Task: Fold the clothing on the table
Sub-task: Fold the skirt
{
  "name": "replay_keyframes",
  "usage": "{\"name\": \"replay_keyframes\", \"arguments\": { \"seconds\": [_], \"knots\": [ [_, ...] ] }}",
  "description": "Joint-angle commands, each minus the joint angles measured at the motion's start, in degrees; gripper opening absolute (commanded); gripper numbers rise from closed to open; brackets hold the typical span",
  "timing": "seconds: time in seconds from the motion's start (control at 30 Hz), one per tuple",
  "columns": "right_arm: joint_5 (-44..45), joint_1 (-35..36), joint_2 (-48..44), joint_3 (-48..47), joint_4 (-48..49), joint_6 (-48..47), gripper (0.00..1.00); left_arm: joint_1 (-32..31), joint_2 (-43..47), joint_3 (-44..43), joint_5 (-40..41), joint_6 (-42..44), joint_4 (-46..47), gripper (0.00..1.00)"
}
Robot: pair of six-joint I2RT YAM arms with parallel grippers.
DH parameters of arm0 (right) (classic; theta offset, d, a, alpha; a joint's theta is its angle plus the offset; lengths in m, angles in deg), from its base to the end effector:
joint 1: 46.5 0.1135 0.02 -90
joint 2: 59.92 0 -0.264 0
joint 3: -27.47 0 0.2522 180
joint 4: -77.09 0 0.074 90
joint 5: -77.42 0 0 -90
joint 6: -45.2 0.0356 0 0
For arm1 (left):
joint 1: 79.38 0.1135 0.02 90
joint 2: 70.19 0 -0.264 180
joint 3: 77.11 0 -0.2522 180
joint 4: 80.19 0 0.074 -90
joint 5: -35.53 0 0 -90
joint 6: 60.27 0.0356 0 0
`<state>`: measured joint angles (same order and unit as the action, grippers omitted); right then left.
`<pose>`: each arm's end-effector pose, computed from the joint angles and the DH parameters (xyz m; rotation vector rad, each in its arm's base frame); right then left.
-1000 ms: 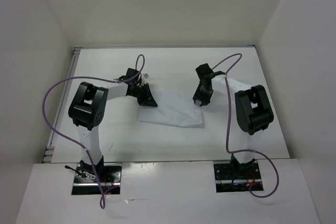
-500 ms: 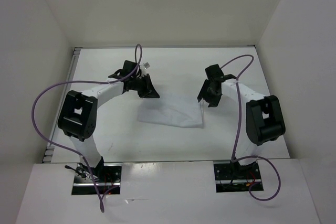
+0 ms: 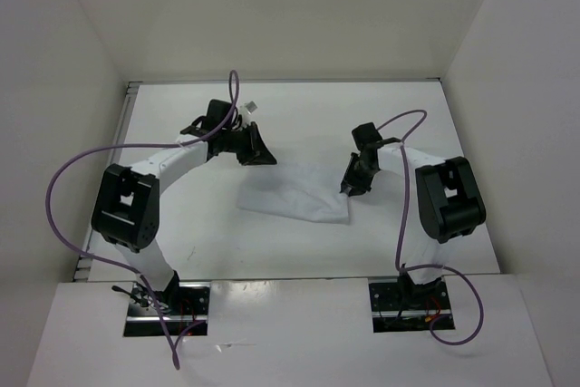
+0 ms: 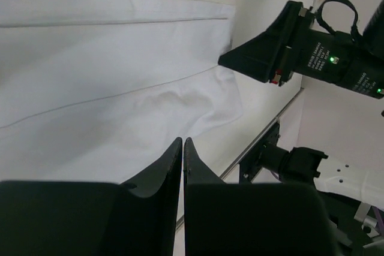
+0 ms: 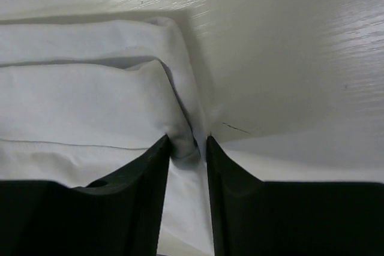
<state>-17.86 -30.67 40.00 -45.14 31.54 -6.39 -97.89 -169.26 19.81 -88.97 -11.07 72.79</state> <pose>0.3087 0.0909 0.1533 0.5480 2.8480 0.3183 0.3536 -0.1396 0.2342 -0.1493 2.4709 -1.1896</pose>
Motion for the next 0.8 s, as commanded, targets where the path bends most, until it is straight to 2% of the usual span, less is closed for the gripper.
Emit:
{"name": "replay_keyframes", "arguments": {
  "seconds": [0.0, 0.13, 0.27, 0.53, 0.77],
  "knots": [
    [-2.10, 0.07, 1.86, 2.95, 3.66, -0.18, 0.34, -1.35, 2.39, -0.47, -4.08, -0.34, 1.04, 0.08],
    [-2.10, 0.07, 1.24, 4.09, 4.81, 0.35, 0.09, -6.27, -1.47, -2.48, -4.61, 4.13, -2.99, 0.08],
    [-2.72, 0.07, -0.60, 4.09, 5.34, 0.35, 0.05, -10.14, -6.57, -4.42, -1.89, 7.22, -8.00, 0.08],
    [-2.72, 0.07, -2.27, 3.57, 5.34, 0.35, 0.04, -13.66, -9.03, -5.12, 9.61, 7.75, -11.34, 0.06],
    [-3.25, 0.07, -2.88, 3.57, 5.34, 0.35, 0.03, -15.86, -13.25, -5.04, 11.03, 7.75, -11.88, 0.06]
  ]
}}
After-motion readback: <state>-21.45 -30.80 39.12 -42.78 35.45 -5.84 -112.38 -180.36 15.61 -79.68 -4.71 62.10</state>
